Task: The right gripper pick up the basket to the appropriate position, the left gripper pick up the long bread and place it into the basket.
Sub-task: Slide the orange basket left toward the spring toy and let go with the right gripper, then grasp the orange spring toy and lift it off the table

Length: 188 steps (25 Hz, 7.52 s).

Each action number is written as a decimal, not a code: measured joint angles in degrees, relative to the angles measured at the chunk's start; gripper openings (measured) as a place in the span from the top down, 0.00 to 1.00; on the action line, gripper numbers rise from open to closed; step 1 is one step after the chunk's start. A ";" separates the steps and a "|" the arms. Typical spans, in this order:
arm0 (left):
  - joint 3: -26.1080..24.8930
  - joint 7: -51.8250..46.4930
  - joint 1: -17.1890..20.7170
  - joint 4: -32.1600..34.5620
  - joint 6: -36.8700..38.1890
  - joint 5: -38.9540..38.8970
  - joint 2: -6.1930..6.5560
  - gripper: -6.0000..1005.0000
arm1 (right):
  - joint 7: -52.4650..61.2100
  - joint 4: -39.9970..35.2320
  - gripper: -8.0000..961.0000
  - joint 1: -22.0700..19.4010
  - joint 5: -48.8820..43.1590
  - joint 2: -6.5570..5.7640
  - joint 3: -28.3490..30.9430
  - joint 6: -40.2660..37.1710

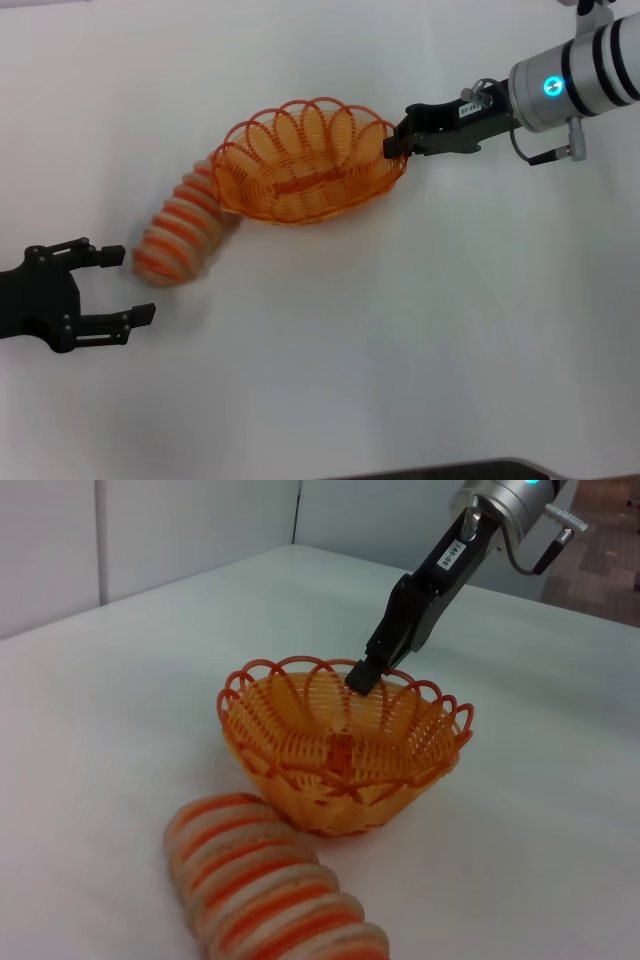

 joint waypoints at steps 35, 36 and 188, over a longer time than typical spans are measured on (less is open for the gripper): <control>0.00 0.00 -0.70 -0.03 -0.34 -0.01 0.14 0.14 | 0.00 2.16 0.91 0.46 0.61 0.29 -1.57 4.53; 0.00 0.00 -0.73 -0.03 -0.34 -0.01 0.14 0.14 | 0.00 2.09 0.91 0.31 0.61 0.27 -1.46 4.53; 28.07 -73.06 -20.22 16.66 -6.74 23.09 -3.59 0.15 | -90.96 -3.47 0.03 -29.17 29.58 0.07 11.07 -22.15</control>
